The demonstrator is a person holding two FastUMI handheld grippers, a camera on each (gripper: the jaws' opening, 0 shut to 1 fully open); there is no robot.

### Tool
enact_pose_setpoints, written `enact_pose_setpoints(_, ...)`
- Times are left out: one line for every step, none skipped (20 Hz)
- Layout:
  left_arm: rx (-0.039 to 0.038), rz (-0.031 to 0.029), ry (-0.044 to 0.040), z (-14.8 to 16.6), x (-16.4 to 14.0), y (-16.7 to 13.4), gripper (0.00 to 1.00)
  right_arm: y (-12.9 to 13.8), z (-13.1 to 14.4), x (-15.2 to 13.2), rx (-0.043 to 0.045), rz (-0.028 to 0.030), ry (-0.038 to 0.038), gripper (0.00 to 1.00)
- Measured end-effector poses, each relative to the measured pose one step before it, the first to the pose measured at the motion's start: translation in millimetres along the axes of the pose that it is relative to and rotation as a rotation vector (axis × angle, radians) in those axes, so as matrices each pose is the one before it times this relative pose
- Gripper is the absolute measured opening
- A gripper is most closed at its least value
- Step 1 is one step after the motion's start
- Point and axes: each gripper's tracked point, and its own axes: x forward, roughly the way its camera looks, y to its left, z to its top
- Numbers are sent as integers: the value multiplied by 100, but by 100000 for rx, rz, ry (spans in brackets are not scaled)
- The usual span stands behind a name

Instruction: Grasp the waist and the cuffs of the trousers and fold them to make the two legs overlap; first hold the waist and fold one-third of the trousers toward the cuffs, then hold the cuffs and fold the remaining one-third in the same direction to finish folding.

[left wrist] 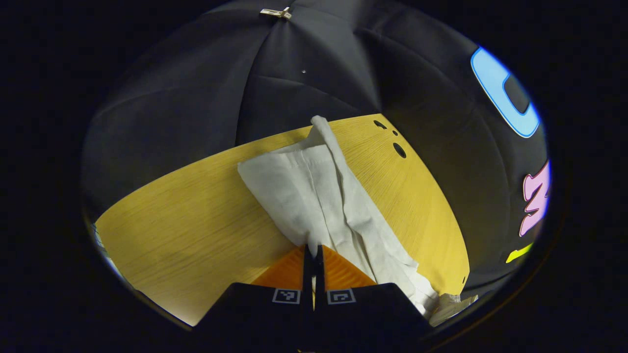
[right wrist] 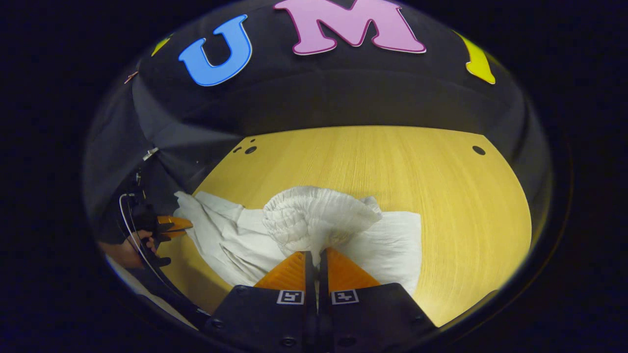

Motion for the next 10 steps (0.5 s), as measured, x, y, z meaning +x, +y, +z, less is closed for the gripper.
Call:
enact_pose_setpoints(279,-131,127,-72,44,-118,6,187,-387,143,35,719,1959,6)
enact_pose_setpoints(380,-7,-338,66,91,-78,6,39,-299,-69,-300,907,3070,5)
enact_pose_setpoints(148,27,-214,108,-32,-25,6,19,-207,-19,-47,817,2357,5)
enact_pose_setpoints(112,11,-186,-64,80,-81,6,-10,-489,108,-78,378,2290,5)
enact_pose_setpoints(-4,71,-214,12,54,-115,6,76,-435,132,74,386,2501,5)
enact_pose_setpoints(57,91,-73,48,7,-18,6,312,-605,-26,625,1567,3027,6)
enact_pose_setpoints(7,57,-93,-71,-20,-20,6,183,-461,248,598,1337,1986,9)
enact_pose_setpoints(-81,59,-20,81,-60,-9,6,151,-372,106,666,681,1665,10)
enact_pose_setpoints(23,60,-64,-15,139,-21,6,55,-434,363,507,345,968,14)
enact_pose_setpoints(96,132,-46,60,-62,20,6,-82,-95,-88,269,100,771,14)
